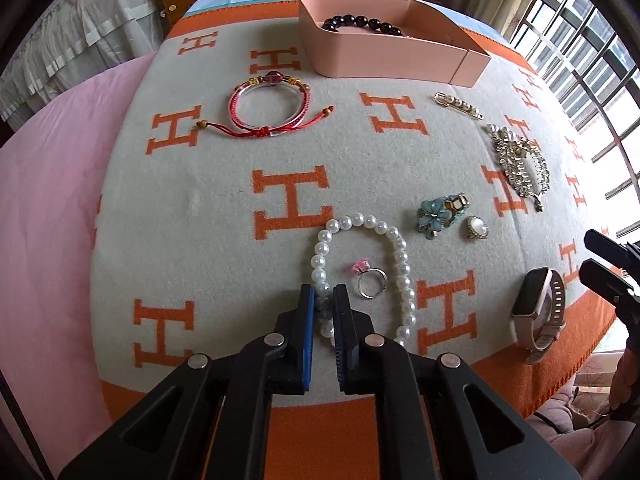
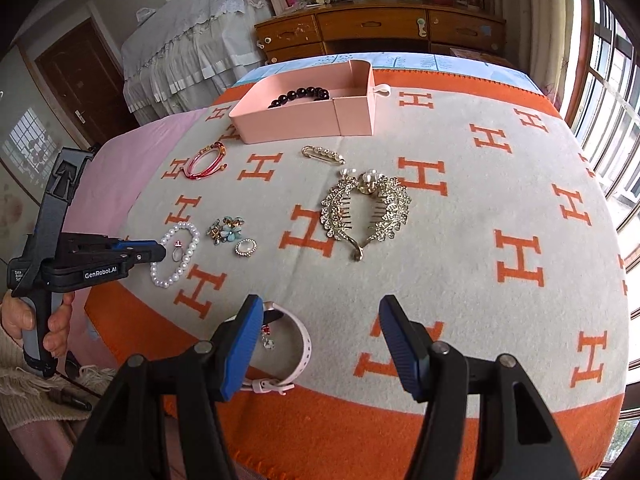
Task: Organize jewelry
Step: 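Move the left tool to the pearl bracelet and grasp it, then lift the pearl bracelet off the blanket with the left tool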
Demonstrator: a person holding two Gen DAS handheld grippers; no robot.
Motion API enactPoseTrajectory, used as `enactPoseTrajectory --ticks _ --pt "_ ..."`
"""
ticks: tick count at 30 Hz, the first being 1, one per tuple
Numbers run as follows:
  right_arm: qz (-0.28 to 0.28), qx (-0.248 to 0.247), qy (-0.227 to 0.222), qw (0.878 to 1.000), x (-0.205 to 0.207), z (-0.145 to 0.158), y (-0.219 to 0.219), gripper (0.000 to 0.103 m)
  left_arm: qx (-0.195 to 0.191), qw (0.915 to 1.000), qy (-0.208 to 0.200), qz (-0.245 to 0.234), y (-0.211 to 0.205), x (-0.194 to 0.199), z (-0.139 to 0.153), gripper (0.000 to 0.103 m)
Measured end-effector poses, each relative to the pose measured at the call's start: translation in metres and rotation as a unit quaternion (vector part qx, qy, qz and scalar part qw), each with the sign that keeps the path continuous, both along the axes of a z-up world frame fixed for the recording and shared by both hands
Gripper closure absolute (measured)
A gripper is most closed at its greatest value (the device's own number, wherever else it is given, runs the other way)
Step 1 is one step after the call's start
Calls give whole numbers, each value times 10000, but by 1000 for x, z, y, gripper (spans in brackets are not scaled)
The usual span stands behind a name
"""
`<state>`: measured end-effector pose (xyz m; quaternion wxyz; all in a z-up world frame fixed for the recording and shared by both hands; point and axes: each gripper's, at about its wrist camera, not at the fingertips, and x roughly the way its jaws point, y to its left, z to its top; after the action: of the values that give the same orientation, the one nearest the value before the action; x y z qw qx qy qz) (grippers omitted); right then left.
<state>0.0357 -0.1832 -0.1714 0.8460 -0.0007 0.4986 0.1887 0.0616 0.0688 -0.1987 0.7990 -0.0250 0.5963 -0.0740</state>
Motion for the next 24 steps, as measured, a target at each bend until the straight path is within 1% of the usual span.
enactPoseTrajectory --ticks 4,6,13,19,24 --pt "29 19 -6 10000 1 0 -1 42 -420 9991 -103 54 0 0 4 98" --pt "32 36 -20 10000 2 1 -2 42 -510 9984 -202 123 3 -1 10 98" --pt "-18 97 -2 10000 5 0 -3 42 -950 9927 -674 325 19 -5 44 98" --pt "-27 67 20 10000 7 -1 1 42 -1186 9878 -986 233 17 -8 69 98" --pt "70 -38 -9 10000 3 1 8 42 -1250 9844 -1226 153 14 -13 81 98"
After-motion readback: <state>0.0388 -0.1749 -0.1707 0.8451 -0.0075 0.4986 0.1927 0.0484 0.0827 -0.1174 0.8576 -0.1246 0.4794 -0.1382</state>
